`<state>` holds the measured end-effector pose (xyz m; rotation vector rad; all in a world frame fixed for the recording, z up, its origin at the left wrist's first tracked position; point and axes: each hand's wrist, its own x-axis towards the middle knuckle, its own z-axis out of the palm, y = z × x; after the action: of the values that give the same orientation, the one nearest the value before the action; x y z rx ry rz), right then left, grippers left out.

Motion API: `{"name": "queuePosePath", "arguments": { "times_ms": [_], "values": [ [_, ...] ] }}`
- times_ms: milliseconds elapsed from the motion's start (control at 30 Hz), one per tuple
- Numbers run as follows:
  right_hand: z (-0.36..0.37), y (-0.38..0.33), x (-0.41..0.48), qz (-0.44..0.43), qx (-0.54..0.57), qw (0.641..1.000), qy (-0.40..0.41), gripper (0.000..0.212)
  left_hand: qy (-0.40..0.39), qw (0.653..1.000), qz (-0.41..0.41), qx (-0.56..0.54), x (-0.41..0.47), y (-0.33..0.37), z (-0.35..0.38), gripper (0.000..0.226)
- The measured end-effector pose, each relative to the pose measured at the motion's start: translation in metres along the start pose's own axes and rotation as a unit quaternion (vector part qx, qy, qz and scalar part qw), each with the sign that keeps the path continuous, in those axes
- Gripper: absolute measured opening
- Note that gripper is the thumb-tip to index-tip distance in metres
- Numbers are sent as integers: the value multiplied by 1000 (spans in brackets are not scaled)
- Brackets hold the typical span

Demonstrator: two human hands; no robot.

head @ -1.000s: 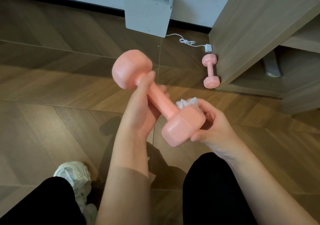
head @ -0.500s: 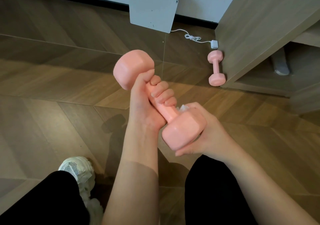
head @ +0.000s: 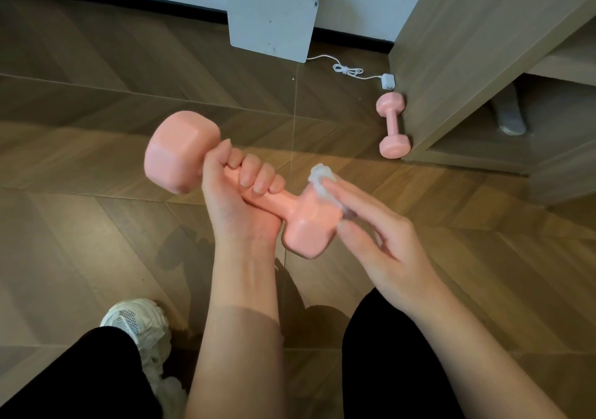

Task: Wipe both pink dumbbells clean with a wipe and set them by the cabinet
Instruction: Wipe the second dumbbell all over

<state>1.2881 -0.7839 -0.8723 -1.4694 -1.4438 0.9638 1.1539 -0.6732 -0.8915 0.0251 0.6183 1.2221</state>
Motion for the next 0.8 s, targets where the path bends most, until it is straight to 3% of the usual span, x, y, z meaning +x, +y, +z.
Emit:
{"name": "queuePosePath", "arguments": {
  "times_ms": [100,200,367,433,533,600,733,800],
  "values": [
    [-1,2,2,37,7,999,26,45,11,1000,24,7,-2,-2,0,32],
    [3,5,-6,-78,-109,987,82,44,38,999,34,-9,-4,-2,1,31],
    [12,6,-4,-216,-222,939,148,30,92,994,38,-41,-4,-2,5,28],
    [15,6,-2,-190,-218,946,143,32,94,994,41,-39,-4,-2,6,29],
    [13,1,4,-36,-111,984,131,48,83,995,40,-33,-5,-3,9,30],
    [11,1,6,-18,-66,988,139,52,80,995,42,-37,-4,-4,11,31],
    [18,3,2,-184,-144,952,200,24,104,992,44,-57,-2,-6,4,30],
    [21,6,3,-202,-156,943,216,20,107,991,32,-75,-2,-10,1,30]
  ]
}}
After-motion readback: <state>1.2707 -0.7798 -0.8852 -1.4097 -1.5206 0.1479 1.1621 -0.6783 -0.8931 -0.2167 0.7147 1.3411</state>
